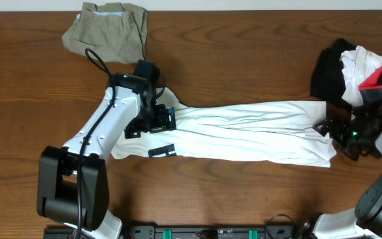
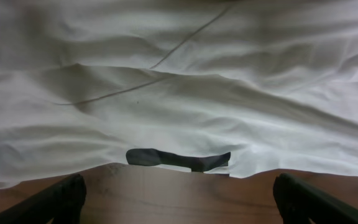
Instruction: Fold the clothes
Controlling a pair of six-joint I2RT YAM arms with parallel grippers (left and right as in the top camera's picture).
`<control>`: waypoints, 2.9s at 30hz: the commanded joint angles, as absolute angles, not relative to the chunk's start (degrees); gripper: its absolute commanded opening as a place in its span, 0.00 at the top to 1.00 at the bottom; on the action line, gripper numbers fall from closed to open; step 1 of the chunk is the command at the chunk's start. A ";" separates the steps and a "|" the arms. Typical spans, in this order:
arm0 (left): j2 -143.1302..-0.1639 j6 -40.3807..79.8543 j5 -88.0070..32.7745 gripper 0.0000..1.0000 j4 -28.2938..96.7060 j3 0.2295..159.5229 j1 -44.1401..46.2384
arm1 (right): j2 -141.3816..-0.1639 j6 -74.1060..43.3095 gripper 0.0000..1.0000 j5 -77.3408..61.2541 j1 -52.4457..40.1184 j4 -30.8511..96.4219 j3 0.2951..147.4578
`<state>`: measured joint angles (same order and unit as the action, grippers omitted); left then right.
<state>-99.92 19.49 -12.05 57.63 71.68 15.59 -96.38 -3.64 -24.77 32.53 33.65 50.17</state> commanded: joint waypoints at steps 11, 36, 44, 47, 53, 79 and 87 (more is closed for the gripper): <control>-100.38 19.18 -12.40 0.02 58.15 71.46 15.51 | -96.77 -5.17 0.16 -26.55 25.80 28.05 43.79; -100.38 18.06 -12.40 0.02 58.87 71.46 14.63 | -96.75 -8.95 0.99 -19.55 32.08 44.75 58.50; -100.38 18.06 -12.40 0.02 58.76 71.46 12.53 | -96.75 -8.95 0.99 -14.33 31.81 50.43 63.22; -100.38 18.06 -12.40 0.02 58.76 71.46 12.53 | -96.75 -8.67 0.99 -13.13 31.81 50.81 63.02; -100.38 18.06 -12.38 0.02 58.85 71.46 12.56 | -96.75 -8.75 0.38 -10.90 31.88 51.29 62.76; -100.38 18.04 -12.40 0.02 59.07 71.46 12.53 | -96.77 -4.14 0.01 -10.52 33.47 37.45 55.51; -100.38 18.04 -12.40 0.02 59.11 71.46 12.56 | -96.77 -1.61 0.01 -13.15 33.47 33.54 52.58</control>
<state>-99.92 19.05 -12.05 58.74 71.68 12.80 -96.64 -3.62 -11.33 33.21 34.15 54.35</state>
